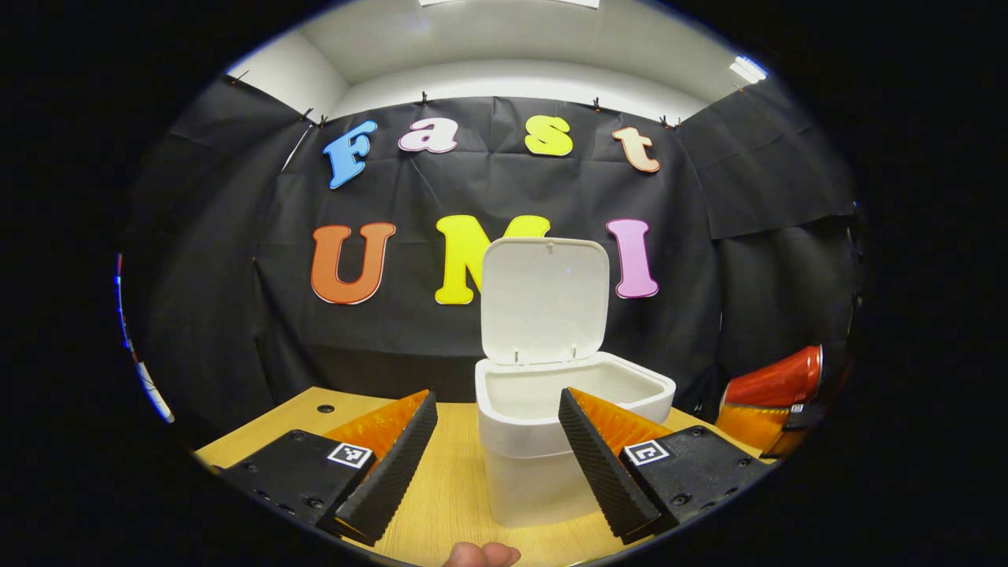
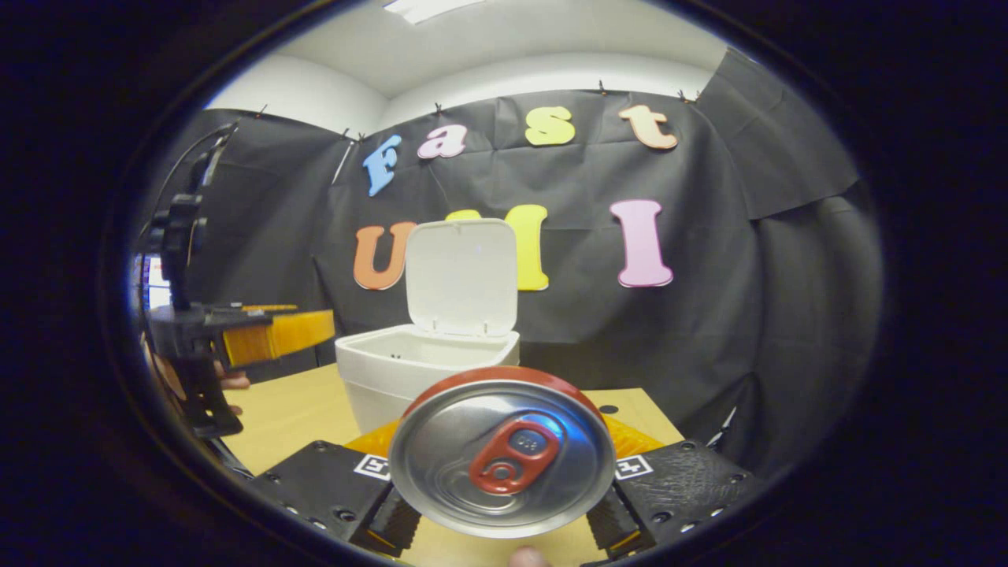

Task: Press the lid of the desktop garbage bin to open it, pick up the crumpled paper on the desktop and throw it into the bin, then pick up the pop can on the desktop and drop it into the bin, and finally close the garbage bin lid.

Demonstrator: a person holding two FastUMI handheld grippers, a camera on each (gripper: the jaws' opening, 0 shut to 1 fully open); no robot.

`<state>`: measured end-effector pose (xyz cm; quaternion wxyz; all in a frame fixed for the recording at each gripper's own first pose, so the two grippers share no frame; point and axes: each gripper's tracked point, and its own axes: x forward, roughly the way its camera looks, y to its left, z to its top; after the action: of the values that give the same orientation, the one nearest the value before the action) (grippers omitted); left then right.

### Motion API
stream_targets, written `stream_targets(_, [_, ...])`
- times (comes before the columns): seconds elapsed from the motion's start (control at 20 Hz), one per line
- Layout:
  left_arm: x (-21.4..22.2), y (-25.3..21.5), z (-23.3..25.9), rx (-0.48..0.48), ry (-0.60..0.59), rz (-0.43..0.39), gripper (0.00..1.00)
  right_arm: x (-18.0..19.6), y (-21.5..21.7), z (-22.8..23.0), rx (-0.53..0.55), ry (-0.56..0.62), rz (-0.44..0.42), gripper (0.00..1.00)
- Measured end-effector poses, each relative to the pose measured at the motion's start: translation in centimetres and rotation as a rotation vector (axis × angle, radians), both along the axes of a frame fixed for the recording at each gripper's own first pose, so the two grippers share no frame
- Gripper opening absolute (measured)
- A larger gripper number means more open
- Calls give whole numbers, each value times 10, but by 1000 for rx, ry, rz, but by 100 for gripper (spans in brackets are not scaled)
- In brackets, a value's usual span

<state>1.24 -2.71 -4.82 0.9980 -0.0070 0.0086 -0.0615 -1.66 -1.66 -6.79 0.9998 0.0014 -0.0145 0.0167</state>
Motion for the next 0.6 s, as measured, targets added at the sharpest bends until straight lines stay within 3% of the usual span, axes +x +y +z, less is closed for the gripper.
stream_targets(0.2, [-14,25,-17,-5,22,41,100,33,17,36,-73,-41,8,82])
stream_targets(0.6, [-28,78,-44,-36,82,146,100,97,74,49,-88,8,90,82])
